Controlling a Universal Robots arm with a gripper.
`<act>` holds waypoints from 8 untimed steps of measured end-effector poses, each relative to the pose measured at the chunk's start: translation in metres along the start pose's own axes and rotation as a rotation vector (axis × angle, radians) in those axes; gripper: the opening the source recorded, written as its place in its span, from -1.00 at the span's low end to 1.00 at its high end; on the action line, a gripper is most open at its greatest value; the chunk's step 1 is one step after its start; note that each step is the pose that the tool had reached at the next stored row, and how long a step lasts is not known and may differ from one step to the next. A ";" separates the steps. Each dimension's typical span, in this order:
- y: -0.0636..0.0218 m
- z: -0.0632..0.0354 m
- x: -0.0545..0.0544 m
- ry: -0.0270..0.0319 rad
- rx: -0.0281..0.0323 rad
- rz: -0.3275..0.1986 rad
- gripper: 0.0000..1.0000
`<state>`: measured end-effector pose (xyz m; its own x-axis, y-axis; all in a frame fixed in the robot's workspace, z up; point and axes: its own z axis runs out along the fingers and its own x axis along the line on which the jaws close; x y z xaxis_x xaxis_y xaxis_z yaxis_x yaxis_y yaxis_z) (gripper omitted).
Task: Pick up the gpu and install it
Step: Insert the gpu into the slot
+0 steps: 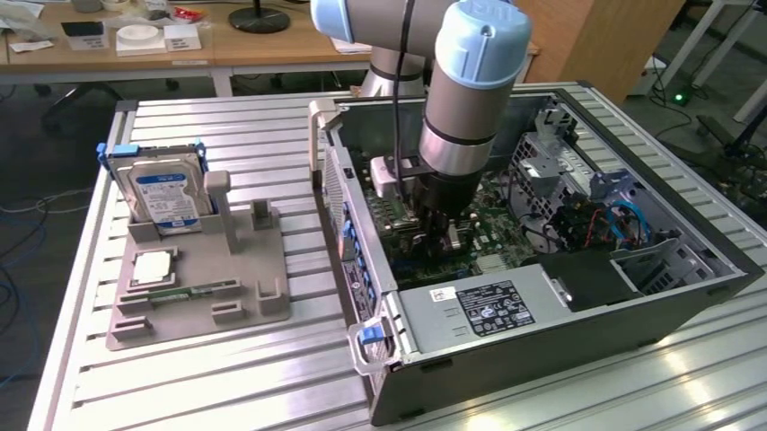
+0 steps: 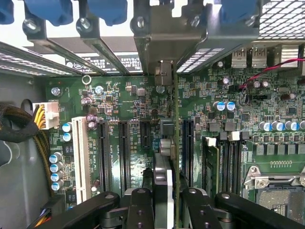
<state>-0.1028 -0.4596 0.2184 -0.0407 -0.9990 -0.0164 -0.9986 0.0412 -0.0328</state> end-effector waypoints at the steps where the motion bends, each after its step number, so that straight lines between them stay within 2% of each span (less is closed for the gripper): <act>1: 0.0000 0.0000 0.000 -0.0002 0.0003 0.000 -0.42; 2: -0.0001 -0.0001 0.000 -0.0002 0.0006 0.000 -0.42; 3: -0.0001 -0.0007 0.000 0.0001 0.0005 0.000 -0.29; 8: -0.0003 -0.0068 0.000 -0.0004 0.0049 0.000 -0.29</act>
<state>-0.1027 -0.4596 0.2253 -0.0404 -0.9990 -0.0168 -0.9984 0.0410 -0.0377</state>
